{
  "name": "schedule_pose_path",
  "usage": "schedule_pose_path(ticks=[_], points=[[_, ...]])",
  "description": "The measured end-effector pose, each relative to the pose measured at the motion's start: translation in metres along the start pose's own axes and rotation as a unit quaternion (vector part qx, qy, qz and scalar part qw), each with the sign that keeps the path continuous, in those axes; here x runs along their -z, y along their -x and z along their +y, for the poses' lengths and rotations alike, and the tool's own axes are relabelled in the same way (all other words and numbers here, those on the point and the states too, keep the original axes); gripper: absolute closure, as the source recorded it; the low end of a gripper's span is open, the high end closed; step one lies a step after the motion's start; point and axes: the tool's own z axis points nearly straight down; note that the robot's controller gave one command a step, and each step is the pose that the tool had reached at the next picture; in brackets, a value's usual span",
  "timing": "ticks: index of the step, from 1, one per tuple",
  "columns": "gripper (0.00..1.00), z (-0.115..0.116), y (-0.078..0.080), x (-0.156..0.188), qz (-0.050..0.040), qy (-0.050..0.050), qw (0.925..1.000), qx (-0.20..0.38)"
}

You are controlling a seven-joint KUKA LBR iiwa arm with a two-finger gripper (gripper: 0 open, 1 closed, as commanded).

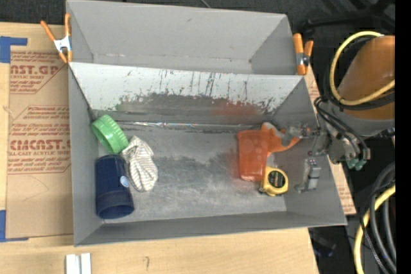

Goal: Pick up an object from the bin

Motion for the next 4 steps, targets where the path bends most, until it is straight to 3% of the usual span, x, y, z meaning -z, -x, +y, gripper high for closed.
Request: schedule_pose_path(ticks=[1,2,3,4], points=[[0.0,0.001,0.002,0.005,-0.004,-0.001,1.0,0.001],[0.0,0.001,0.015,-0.044,-0.0066,0.0,0.9992,-0.04],[0.0,0.057,0.024,-0.088,-0.0055,0.0,0.9984,-0.056],[1.0,0.049,0.027,-0.142,-0.0032,0.001,0.9999,-0.011]])
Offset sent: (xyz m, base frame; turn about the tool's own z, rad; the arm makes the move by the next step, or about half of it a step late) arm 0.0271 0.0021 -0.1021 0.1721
